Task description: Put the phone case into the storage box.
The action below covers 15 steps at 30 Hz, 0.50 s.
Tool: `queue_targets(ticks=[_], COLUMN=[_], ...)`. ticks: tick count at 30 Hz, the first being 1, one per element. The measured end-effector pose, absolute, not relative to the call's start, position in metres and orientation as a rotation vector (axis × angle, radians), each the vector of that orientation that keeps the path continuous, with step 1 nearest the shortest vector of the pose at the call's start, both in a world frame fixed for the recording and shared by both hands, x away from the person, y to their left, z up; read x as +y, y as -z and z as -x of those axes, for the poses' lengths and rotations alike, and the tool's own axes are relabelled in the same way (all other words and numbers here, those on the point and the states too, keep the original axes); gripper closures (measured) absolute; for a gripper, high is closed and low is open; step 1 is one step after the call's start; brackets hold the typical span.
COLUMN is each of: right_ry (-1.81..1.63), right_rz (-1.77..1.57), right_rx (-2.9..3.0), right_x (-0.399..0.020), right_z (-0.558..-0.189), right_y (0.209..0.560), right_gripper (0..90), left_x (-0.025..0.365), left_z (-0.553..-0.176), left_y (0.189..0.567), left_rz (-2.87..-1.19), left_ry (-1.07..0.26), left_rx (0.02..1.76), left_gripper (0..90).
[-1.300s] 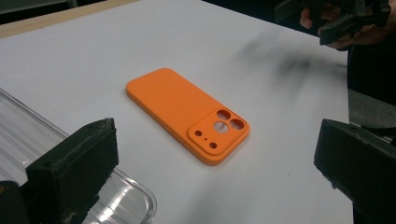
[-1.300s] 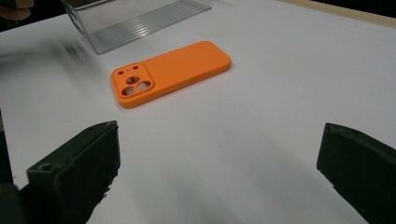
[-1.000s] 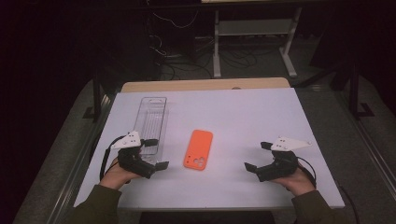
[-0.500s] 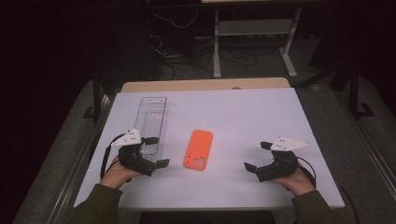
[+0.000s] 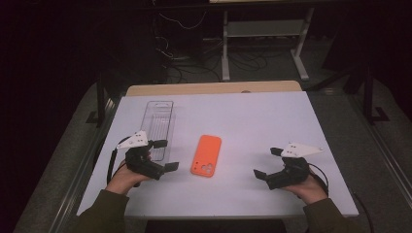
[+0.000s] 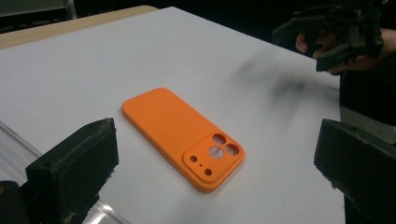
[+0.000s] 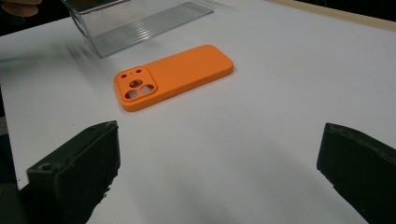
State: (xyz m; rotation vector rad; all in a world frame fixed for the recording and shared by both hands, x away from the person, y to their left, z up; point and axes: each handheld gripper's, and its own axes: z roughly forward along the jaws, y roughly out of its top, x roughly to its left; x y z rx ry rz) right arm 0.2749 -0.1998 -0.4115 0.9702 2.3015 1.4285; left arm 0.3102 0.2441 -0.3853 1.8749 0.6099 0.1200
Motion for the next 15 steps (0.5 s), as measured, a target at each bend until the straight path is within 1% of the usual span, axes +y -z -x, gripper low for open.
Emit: queue_targets(ticks=[15], right_ry=[-1.432], right_rz=[-0.976], right_rx=[2.297], right_x=[-0.200], right_z=[-0.275], right_y=[0.411], right_gripper=[0.0], left_x=[0.232], left_z=[-0.316], left_y=[0.380], left_rz=[-1.882], left_ry=[-0.146], left_rx=[0.615], left_gripper=[0.0])
